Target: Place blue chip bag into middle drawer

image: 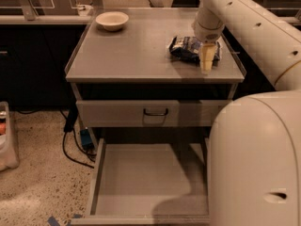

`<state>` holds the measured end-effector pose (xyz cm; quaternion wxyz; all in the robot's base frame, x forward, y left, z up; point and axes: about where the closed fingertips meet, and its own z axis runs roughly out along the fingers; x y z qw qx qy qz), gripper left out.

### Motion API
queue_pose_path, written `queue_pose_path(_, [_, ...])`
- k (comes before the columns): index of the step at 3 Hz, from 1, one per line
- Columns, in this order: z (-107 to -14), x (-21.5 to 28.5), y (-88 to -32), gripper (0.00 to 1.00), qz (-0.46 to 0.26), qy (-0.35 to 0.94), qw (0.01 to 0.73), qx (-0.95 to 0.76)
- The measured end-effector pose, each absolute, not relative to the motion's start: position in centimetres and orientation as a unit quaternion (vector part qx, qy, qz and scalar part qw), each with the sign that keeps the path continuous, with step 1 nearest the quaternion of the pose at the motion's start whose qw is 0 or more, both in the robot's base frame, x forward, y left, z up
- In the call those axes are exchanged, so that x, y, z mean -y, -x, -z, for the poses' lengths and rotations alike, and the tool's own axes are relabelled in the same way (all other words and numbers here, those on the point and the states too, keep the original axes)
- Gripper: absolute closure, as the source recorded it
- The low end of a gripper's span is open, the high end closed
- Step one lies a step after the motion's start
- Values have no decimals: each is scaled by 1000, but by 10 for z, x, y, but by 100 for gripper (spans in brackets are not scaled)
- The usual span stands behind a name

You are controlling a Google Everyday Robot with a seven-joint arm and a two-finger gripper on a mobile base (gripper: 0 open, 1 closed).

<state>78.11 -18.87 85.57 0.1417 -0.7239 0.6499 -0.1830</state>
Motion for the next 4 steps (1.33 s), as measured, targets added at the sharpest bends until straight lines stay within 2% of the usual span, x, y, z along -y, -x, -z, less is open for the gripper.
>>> queue_pose_path(1, [-847,192,-791,0,166,734,123,-647])
queue_pose_path(3, [-849,205,-822,0,216,721,119,-648])
queue_pose_path(4, [-849,206,-823,5,219,720,119,-647])
